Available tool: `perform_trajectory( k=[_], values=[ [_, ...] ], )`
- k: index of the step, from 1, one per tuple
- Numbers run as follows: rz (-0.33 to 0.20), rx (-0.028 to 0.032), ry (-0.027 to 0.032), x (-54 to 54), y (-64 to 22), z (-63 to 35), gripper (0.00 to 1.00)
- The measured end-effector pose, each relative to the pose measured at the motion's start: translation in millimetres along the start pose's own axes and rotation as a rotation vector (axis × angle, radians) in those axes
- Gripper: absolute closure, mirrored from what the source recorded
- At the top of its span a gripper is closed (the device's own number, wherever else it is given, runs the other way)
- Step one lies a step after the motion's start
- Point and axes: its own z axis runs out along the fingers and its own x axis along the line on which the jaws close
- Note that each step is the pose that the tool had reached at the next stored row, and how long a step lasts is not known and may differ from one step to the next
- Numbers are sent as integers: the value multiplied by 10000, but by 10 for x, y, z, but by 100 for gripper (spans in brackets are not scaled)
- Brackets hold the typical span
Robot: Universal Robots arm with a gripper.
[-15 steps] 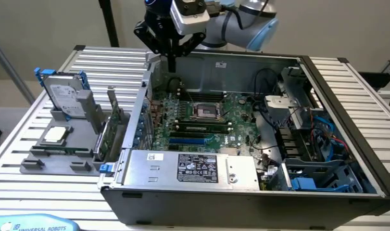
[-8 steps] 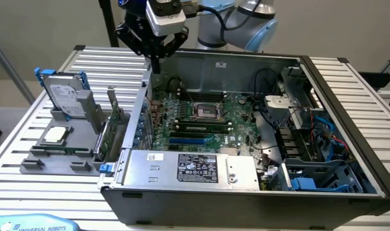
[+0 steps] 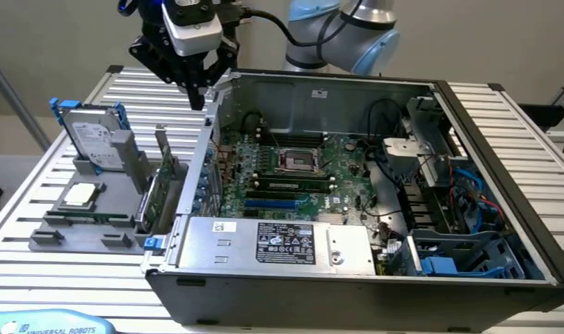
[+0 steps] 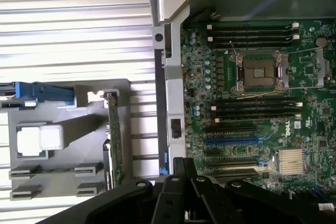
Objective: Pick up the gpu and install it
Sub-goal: 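Reach for the gpu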
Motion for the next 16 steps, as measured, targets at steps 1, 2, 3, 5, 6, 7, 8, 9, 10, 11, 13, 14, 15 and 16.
perform_trajectory(
  k=[1, 2, 3, 5, 6, 7, 8, 9, 10, 11, 13, 14, 15, 16],
  values=[
    [-1, 0, -13, 42, -13, -2, 89],
    [-1, 0, -24, 88, -25, -4, 89],
    [-2, 0, -33, 134, -37, -6, 89],
    [-3, 2, -44, 225, -58, -8, 89],
    [-3, 3, -47, 270, -67, -7, 89],
    [-3, 4, -47, 314, -75, -5, 89],
    [-2, 5, -47, 361, -81, -1, 89],
    [-2, 8, -48, 406, -86, 5, 89],
    [-3, 12, -48, 451, -90, 14, 89],
    [-4, 17, -49, 496, -94, 23, 89],
    [-4, 28, -49, 589, -102, 42, 89],
    [-4, 35, -49, 635, -106, 52, 89],
    [-4, 42, -49, 680, -109, 62, 89],
    [-5, 51, -50, 725, -113, 73, 89]
  ],
)
